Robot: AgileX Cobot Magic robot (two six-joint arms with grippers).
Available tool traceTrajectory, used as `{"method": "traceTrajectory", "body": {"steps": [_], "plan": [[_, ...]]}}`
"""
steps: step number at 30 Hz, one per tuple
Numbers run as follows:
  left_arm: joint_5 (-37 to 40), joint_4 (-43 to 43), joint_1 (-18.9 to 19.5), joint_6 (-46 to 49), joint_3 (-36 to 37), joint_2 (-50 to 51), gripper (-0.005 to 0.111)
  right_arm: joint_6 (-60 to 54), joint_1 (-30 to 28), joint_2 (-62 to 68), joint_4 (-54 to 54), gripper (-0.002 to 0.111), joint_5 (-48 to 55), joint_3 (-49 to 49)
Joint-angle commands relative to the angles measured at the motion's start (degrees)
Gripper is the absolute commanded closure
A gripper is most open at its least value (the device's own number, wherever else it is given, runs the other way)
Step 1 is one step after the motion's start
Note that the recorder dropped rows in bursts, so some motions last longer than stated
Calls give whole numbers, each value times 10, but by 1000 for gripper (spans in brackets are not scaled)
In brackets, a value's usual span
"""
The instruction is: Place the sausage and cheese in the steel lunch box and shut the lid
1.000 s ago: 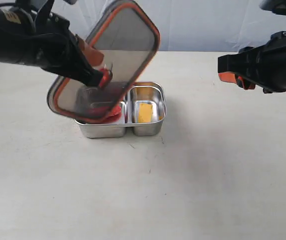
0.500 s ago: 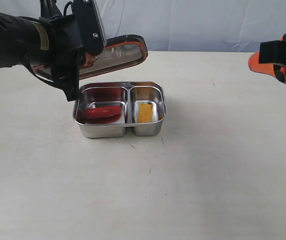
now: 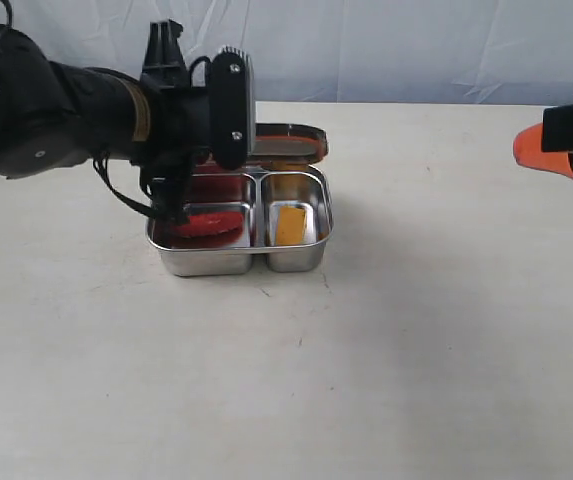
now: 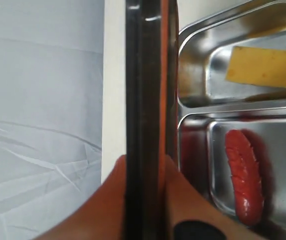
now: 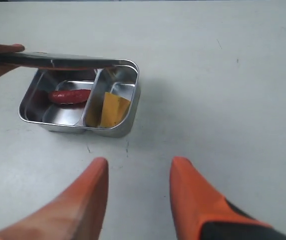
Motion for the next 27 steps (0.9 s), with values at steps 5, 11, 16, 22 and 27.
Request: {"method": "traceTrajectory", "body": {"steps": [5,11,16,22,27], "plan": [[13,16,-15,-3,-2,39,107,0,-1,-3,-12,68,40,0],[13,11,-15,-3,-2,48,107,0,-1,-3,-25,68,45,0],[24,-5,-17,-3,-2,49,107,0,-1,-3,-29,68,44,0],[47,-8,-32,-3,-2,52,107,0,-1,-3,-32,68,43,0],[56,-25,-43,-3,8,67,107,0,-1,-3,-33,68,43,0]]}}
